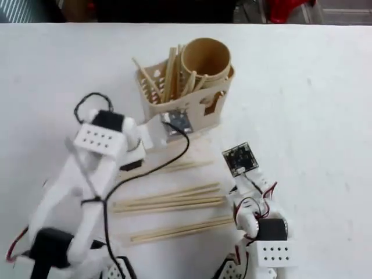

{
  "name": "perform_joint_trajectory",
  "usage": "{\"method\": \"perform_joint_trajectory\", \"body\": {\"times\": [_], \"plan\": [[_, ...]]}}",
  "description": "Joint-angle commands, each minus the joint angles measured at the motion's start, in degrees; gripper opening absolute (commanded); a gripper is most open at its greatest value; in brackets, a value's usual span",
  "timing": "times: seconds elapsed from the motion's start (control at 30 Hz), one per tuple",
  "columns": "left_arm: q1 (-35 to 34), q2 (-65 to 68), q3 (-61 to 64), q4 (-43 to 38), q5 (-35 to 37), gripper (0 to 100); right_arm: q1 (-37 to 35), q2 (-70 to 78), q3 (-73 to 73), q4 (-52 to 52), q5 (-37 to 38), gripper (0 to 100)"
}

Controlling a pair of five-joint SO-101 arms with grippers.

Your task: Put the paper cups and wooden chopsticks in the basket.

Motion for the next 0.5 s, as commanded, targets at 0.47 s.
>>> {"method": "perform_joint_trajectory", "body": {"times": [0.47], "plan": [[10.86,-30.73,-27.08,0.88,26.37,2,-0.22,-0.4,-0.35,-1.27,0.53,1.8]]}}
